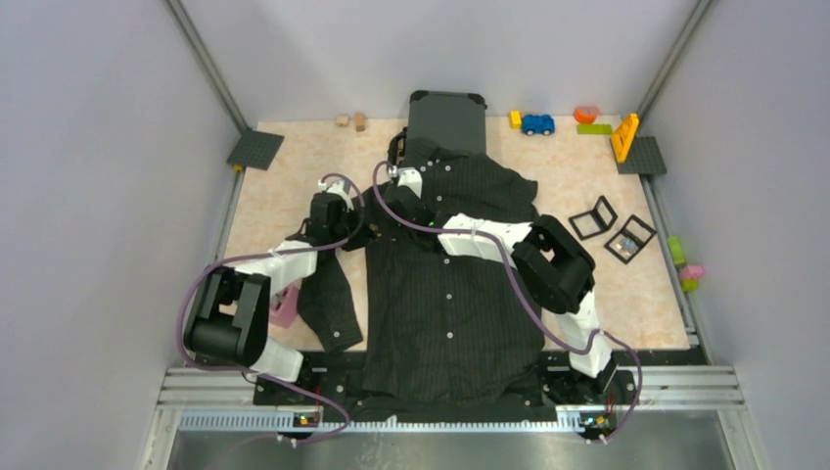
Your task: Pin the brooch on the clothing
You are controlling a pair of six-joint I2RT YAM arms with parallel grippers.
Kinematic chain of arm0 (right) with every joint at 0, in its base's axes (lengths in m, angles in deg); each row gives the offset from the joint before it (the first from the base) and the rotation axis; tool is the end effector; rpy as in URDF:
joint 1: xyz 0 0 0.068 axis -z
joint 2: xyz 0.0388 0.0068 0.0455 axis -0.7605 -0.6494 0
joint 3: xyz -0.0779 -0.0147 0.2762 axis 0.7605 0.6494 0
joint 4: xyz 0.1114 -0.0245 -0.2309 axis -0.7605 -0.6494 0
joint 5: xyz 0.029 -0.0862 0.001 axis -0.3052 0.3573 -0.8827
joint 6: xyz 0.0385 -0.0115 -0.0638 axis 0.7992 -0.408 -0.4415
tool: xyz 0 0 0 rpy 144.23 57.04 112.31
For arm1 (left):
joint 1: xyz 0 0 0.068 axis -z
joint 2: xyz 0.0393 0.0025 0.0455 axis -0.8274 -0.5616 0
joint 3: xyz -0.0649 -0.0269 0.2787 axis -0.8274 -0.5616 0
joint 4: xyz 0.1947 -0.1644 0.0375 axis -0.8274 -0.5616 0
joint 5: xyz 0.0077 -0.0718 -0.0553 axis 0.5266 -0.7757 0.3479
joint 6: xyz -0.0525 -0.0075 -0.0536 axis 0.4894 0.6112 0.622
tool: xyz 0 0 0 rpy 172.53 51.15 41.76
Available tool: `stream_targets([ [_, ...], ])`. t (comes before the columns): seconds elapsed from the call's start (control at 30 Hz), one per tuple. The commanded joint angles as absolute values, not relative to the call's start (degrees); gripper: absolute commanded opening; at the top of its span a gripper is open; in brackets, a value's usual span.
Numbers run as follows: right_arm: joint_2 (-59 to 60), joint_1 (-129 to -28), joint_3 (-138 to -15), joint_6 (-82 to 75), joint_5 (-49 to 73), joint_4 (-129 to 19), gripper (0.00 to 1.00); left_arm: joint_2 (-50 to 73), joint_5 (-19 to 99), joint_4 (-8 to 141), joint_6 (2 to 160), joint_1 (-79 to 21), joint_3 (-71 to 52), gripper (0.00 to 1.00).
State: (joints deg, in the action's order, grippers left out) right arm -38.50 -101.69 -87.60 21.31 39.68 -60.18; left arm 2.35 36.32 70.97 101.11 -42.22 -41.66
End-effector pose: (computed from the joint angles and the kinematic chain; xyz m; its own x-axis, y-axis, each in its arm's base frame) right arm 0.3229 0.3813 0.1873 -0.6361 -0.0119 -0.7715 -0.2936 0.9284 0.2278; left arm 0.3033 -0.0873 0.1812 -0.7142 -0.3529 -0.6045 0.0206 0.8526 -0.5221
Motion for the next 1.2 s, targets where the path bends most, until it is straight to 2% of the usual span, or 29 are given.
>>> stream_targets([
  [0.0,-33.78,-101.17,-85.57,22.20,38.23,-54.93,0.00,1.04,40.22,68.62,98.11,-40.04,-38.00,0.00],
  [0.5,-32.54,-101.14,-83.89,20.75,36.15,-52.56,0.00,-4.09,41.94,65.74,98.60,-38.87,-33.65,0.00],
  [1.17,-34.79,-101.14,-84.26,20.15,32.38,-53.01,0.00,-4.44,38.80,68.65,102.64,-38.78,-33.34,0.00],
])
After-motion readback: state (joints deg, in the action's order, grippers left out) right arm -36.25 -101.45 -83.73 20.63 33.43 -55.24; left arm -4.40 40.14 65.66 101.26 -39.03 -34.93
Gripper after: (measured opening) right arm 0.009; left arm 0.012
